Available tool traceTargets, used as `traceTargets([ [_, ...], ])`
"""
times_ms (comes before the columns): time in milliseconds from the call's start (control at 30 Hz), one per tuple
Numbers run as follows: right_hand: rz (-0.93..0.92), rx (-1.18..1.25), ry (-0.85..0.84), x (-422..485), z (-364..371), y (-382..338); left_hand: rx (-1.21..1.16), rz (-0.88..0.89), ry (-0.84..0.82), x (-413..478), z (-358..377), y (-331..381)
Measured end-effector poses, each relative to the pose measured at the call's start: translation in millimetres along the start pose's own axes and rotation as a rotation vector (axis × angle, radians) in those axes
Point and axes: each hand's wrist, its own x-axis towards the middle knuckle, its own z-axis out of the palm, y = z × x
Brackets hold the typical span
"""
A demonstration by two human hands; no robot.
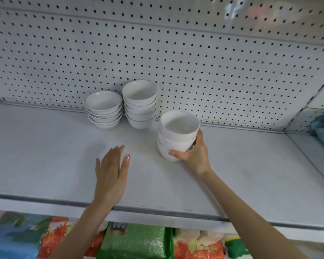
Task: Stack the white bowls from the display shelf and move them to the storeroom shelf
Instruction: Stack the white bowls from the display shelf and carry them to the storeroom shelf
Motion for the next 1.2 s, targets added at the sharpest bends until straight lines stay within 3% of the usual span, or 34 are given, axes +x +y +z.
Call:
traceTargets([
  [267,0.005,0.001,0.078,70,12,5,0.197,0.009,-0.174,4,4,-1],
  [467,0.044,-0.03,0.058,97,17,7,0.387,0.057,-0.152,4,9,-1],
  [800,0.149,-0.229,0.063,81,11,-28,0.37,0.044,-0.216,-14,-27,1],
  [900,-0.175,-0.504,0.155,25,13,-46,0.408,0.146,-0.149,-47,-71,-16],
  [967,-0.429,-0.702,0.064,-18,26,-65,0.5,0.145,-0.132,-75,-108,-37],
  [1200,-0.938,-1.019,-0.715,-184,179,-200,0.695,-0.026,0.038,-233,-285,-117],
])
